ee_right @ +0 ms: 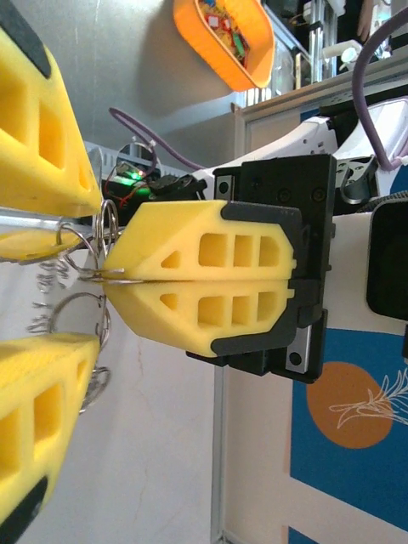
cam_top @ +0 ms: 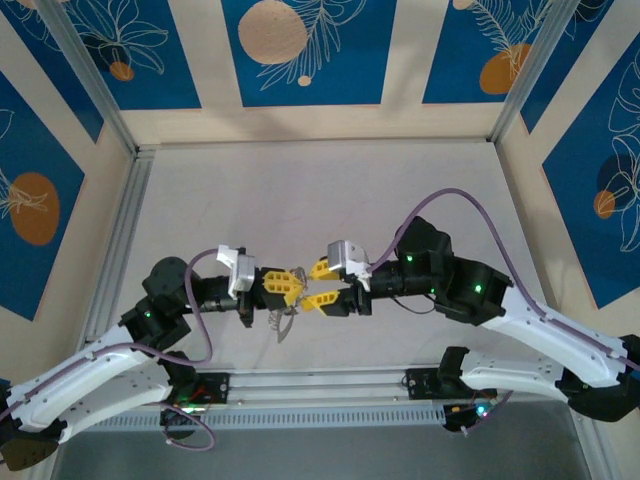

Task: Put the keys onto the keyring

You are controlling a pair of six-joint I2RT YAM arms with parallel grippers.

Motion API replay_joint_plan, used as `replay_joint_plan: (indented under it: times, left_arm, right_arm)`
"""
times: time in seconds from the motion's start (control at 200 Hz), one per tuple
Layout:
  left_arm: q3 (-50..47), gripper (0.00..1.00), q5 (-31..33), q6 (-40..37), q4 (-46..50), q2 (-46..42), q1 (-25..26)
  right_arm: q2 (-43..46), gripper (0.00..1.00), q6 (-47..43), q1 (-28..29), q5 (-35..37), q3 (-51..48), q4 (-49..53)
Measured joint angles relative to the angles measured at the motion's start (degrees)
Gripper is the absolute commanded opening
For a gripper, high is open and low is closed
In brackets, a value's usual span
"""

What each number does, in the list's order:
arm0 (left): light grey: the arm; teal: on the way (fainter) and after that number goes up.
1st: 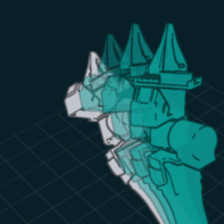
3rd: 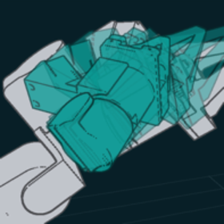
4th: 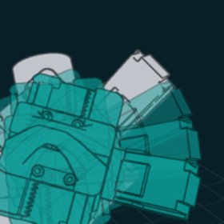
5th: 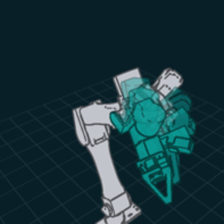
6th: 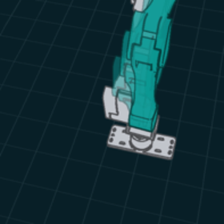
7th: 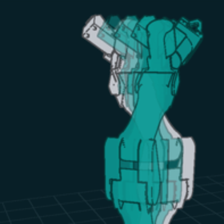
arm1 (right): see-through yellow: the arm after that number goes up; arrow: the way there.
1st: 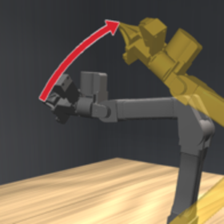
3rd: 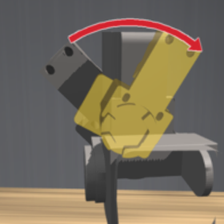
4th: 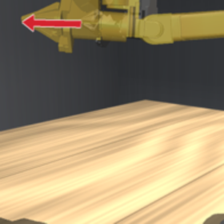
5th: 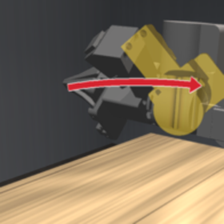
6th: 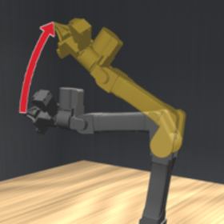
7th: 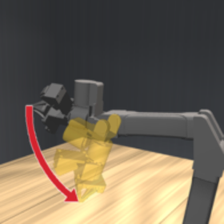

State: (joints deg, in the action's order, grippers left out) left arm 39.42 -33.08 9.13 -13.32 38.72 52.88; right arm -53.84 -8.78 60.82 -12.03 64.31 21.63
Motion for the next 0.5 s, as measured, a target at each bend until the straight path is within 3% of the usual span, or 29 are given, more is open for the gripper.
replay_joint_plan:
  times: [0.19, 0.365, 0.5]
  left_arm:
    - [0.0, 0.0, -1.36, 0.07, -0.94, 0.02, 0.0]
    - [-0.07, 0.0, -1.68, 0.48, -1.46, 0.0, 0.0]
    - [-0.07, 0.0, -1.7, 0.48, -1.84, 0.11, 0.0]
  right_arm:
    - [-0.35, 0.27, 1.55, -0.81, -2.01, -1.42, -2.73]
    - [-0.72, 0.25, 2.64, -1.88, -4.37, -2.36, -4.44]
    - [-1.53, 0.13, 3.21, -2.08, -6.27, -2.49, -5.33]
